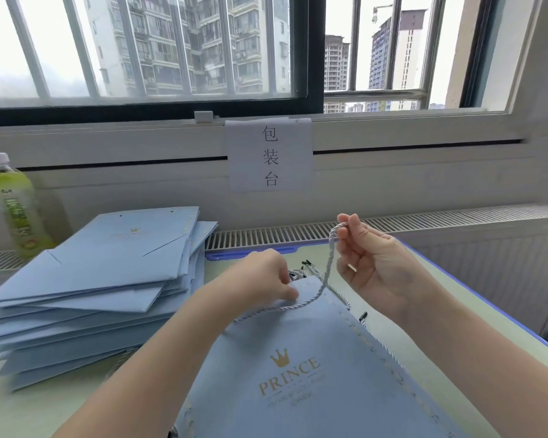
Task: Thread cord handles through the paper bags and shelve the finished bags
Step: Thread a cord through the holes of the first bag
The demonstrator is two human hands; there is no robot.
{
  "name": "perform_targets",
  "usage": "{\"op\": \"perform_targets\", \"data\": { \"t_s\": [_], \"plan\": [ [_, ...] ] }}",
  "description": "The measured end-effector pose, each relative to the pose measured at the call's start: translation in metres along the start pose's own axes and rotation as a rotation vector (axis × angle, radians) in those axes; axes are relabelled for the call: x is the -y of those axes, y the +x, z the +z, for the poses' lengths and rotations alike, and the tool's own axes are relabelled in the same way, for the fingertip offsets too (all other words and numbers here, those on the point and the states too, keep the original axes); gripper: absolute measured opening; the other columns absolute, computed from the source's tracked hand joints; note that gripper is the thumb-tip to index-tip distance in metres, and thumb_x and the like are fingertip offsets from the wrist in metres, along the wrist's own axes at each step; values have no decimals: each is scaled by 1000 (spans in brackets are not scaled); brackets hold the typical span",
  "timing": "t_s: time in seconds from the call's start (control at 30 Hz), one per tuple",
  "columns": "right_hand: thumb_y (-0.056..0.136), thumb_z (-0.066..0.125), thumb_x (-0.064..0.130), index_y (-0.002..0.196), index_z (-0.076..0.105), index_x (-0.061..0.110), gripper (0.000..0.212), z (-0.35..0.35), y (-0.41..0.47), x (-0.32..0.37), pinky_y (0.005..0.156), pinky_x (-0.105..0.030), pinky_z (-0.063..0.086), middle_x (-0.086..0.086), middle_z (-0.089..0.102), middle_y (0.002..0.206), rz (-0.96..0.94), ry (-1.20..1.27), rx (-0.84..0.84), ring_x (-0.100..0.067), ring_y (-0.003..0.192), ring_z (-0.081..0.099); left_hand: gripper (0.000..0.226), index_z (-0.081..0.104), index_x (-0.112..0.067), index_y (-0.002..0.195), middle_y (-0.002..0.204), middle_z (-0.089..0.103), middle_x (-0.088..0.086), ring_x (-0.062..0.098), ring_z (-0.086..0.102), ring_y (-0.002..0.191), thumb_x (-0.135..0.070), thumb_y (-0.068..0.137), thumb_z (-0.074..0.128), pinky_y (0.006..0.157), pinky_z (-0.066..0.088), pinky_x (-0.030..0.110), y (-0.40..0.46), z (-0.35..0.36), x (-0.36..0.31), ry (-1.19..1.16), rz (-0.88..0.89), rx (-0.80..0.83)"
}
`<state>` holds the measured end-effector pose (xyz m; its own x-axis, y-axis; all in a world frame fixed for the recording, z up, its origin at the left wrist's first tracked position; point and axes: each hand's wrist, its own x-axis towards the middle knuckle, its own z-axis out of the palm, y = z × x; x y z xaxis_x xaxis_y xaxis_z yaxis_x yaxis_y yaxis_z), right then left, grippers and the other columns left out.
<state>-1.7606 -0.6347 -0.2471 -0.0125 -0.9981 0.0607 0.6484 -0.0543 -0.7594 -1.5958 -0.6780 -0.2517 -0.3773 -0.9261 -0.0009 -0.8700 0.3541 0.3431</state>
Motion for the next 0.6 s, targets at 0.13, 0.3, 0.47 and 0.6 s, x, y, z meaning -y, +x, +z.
{"op": "perform_targets", "data": {
  "t_s": [0.13, 0.3, 0.47, 0.6],
  "plan": [
    [79, 60, 22, 84, 62, 9, 14, 0, 3, 0, 61, -20, 55, -5, 72, 82, 40, 109, -32, -12, 70, 68, 26, 66, -13, 100, 86, 54, -5, 15, 54, 84, -30, 81, 72, 73, 42, 25, 2, 2, 1, -49, 0, -20],
    [79, 58, 14, 88, 60, 7, 12, -3, 5, 1, 47, -18, 50, 4, 61, 64, 127, 183, -43, -7, 50, 56, 25, 67, -11, 104, 84, 57, -3, 19, 56, 83, -26, 83, 71, 75, 44, 26, 2, 3, 1, -77, -20, 9],
    [92, 59, 18, 78, 58, 9, 17, -10, 4, -8, 39, -16, 26, 0, 49, 58, -89, -695, -62, -6, 40, 32, 11, 69, -8, 94, 86, 68, 11, 21, 55, 68, -14, 85, 68, 66, 47, 27, 1, -3, 1, -190, -55, 47],
    [89, 63, 17, 79, 66, 17, 11, -9, 1, -24, 53, -11, 37, 5, 62, 65, -364, -1306, 51, 0, 54, 50, 11, 66, -14, 74, 72, 59, 11, 21, 49, 60, -12, 85, 62, 57, 40, 26, 2, -7, 1, -285, -58, 43]
  ]
}}
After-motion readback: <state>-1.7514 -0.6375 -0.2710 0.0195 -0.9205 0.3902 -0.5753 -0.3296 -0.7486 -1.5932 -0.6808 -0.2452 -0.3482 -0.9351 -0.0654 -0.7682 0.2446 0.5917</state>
